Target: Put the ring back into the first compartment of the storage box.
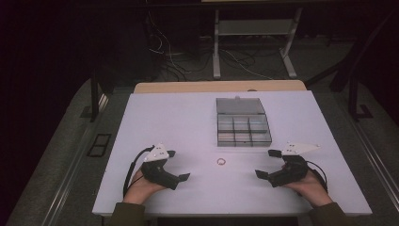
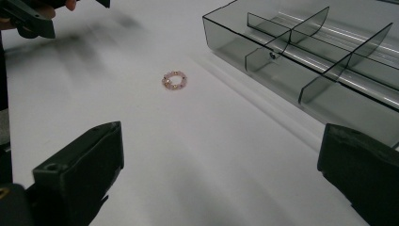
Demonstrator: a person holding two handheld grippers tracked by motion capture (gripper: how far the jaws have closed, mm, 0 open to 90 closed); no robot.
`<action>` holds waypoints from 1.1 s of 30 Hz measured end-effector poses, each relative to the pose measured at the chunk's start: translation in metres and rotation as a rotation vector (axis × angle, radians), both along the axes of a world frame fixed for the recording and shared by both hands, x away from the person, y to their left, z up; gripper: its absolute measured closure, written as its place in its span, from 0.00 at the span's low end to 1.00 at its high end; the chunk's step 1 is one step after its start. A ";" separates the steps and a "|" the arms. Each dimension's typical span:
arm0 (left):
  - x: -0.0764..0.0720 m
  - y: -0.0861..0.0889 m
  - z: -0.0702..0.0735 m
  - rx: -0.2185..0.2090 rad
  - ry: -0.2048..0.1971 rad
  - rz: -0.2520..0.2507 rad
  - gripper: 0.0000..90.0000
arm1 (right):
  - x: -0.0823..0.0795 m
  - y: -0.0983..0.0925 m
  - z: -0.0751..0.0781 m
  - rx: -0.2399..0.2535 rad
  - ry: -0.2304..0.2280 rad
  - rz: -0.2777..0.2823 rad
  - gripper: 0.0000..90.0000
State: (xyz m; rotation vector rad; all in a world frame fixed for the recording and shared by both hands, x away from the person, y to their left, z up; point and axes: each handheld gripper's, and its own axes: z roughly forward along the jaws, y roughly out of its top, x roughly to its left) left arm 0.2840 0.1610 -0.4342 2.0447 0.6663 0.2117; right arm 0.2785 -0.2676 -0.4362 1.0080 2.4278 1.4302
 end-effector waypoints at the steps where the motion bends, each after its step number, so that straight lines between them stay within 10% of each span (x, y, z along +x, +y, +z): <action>1: 0.000 0.000 0.000 -0.003 0.000 -0.002 0.00 | 0.000 0.000 0.000 0.000 -0.001 -0.001 0.01; 33: -0.006 0.003 -0.001 -0.011 -0.012 -0.015 0.00 | 0.013 0.025 0.001 -0.004 -0.003 0.058 0.01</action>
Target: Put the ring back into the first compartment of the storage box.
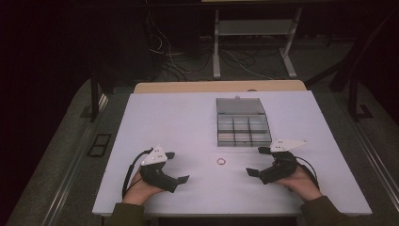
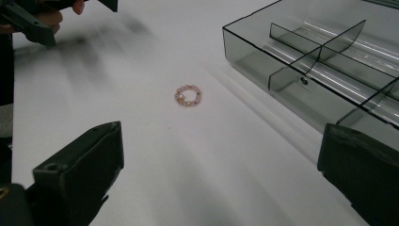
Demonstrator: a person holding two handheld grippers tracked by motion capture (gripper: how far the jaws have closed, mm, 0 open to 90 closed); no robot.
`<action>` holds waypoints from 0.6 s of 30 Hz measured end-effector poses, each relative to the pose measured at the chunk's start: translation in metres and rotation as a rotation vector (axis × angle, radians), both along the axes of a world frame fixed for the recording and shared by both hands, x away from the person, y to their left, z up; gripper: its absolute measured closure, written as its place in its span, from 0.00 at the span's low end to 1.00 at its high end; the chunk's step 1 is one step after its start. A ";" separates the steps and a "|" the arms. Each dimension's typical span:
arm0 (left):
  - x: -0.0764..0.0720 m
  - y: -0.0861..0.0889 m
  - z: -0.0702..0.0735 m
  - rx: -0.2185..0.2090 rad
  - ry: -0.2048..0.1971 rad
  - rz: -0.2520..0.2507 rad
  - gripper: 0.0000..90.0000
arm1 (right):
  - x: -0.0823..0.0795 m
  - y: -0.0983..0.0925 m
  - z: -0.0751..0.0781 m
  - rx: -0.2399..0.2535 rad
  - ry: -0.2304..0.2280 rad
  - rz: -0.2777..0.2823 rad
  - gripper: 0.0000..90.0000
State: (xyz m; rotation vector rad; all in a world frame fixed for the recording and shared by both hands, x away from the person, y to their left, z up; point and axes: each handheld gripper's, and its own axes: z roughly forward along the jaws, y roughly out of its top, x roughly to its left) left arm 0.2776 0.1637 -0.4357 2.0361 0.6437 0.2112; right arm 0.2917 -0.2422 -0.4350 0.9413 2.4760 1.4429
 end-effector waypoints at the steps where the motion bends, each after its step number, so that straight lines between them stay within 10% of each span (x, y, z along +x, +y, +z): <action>1: 0.000 0.000 0.000 0.000 0.000 -0.002 0.00 | 0.001 0.001 0.000 0.000 0.003 0.003 0.01; 18: 0.001 0.001 0.000 -0.008 0.006 -0.004 0.00 | 0.010 0.012 0.002 -0.001 0.023 0.023 0.01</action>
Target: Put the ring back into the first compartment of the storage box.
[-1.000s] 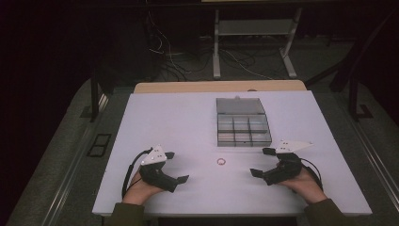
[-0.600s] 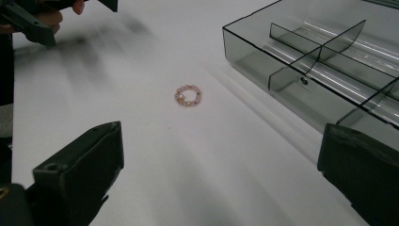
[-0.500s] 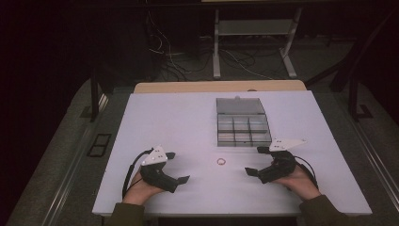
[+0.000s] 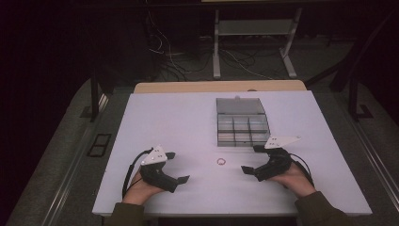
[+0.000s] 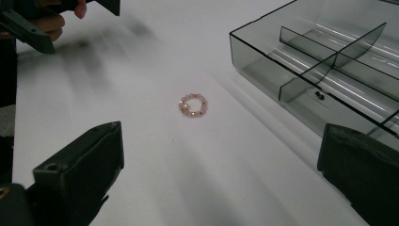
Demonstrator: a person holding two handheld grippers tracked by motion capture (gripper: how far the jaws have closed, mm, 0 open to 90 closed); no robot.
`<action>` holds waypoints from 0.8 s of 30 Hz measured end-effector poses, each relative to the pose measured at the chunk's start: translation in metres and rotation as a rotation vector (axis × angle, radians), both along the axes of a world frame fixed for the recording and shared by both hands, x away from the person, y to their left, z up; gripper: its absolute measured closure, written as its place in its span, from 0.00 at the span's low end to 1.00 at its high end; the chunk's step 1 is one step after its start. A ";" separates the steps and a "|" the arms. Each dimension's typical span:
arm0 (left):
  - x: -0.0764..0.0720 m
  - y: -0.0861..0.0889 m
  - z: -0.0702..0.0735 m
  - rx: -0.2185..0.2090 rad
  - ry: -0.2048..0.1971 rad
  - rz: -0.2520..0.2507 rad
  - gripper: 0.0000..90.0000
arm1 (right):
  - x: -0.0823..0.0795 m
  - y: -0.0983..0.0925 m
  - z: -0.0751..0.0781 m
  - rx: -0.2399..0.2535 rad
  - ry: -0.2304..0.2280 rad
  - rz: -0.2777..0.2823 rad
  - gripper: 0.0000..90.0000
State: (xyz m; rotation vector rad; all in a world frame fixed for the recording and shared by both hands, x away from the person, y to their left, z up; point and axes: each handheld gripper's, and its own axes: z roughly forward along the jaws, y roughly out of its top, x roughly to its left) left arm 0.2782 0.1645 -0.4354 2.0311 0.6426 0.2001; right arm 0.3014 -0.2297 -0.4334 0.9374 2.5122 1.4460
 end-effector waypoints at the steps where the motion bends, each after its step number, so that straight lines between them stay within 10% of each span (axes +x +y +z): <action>1: 0.000 0.000 0.000 0.001 0.000 -0.001 0.00 | 0.000 0.001 0.000 -0.002 0.001 0.000 0.01; 24: 0.000 0.001 0.001 -0.009 -0.001 0.000 0.00 | 0.011 0.012 0.004 -0.027 0.001 -0.009 0.01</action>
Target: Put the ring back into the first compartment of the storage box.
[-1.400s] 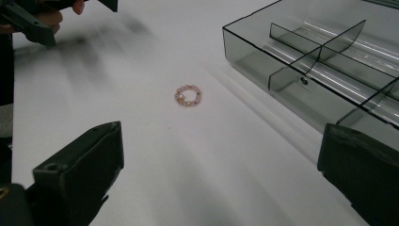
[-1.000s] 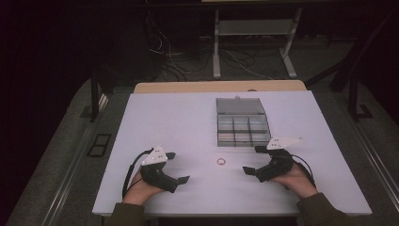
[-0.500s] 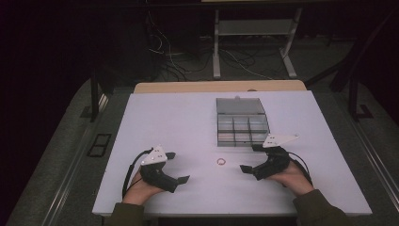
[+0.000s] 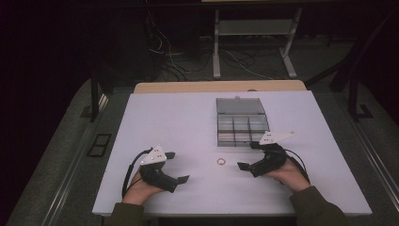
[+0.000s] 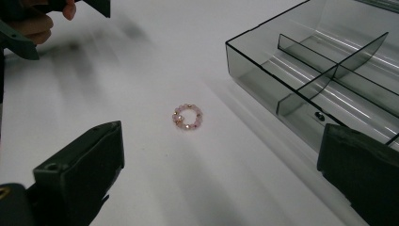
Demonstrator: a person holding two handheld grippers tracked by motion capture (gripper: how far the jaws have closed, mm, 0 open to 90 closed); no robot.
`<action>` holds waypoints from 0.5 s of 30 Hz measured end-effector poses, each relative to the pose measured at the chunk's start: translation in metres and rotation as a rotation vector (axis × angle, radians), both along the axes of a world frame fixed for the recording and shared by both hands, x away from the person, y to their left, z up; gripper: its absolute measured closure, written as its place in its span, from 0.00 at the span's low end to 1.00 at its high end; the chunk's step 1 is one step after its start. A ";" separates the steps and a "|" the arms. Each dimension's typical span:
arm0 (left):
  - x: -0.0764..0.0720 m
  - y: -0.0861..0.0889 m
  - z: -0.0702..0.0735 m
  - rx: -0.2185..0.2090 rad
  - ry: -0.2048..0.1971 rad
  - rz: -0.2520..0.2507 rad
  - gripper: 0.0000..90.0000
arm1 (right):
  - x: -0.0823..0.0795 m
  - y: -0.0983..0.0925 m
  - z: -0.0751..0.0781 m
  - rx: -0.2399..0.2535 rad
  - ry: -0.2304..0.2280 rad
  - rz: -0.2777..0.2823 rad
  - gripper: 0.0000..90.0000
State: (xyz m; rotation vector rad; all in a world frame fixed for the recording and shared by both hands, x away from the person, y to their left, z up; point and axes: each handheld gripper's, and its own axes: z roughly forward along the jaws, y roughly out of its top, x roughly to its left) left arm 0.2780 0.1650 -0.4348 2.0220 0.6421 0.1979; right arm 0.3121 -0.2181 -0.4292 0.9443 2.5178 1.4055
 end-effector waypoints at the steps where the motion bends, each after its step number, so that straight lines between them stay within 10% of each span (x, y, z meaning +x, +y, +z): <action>1: 0.000 0.000 0.000 0.001 0.000 0.000 0.00 | 0.000 0.001 0.000 -0.004 0.001 -0.002 0.01; 15: 0.000 0.000 0.001 -0.003 0.000 0.000 0.00 | 0.006 0.010 0.004 -0.019 -0.015 0.015 0.18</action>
